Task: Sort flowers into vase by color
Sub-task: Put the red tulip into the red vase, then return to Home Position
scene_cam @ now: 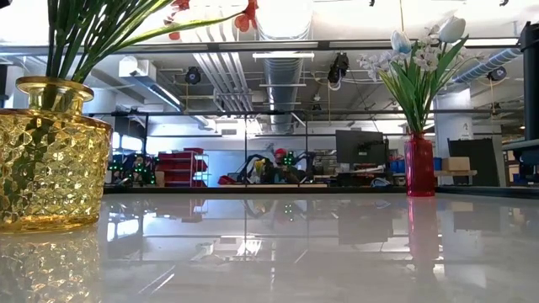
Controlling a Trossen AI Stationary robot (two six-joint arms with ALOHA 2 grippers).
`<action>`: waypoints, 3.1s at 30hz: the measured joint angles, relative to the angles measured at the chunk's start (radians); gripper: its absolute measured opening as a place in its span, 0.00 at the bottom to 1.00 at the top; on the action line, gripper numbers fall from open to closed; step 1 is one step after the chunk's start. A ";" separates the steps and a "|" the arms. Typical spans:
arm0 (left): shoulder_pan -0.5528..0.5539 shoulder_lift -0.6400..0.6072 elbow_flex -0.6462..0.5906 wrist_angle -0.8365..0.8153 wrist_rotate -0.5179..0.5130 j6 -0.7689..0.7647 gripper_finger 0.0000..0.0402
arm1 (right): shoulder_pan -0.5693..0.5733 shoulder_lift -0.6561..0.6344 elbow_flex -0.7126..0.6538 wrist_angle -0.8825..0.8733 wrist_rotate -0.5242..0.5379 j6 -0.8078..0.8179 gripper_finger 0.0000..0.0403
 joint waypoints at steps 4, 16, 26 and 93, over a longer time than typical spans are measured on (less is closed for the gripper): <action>0.017 0.006 -0.040 0.002 0.000 -0.053 0.00 | 0.000 0.001 0.000 0.000 0.000 -0.001 0.48; 0.017 0.054 -0.047 0.001 0.072 -0.006 0.00 | 0.004 0.002 0.000 0.000 -0.001 0.000 0.48; 0.017 0.147 -0.047 0.000 0.077 0.018 0.00 | 0.006 0.003 0.000 0.000 -0.001 -0.001 0.48; 0.053 -0.188 0.127 -0.425 0.370 0.298 0.10 | 0.229 -0.214 0.001 -0.220 0.104 -0.093 0.48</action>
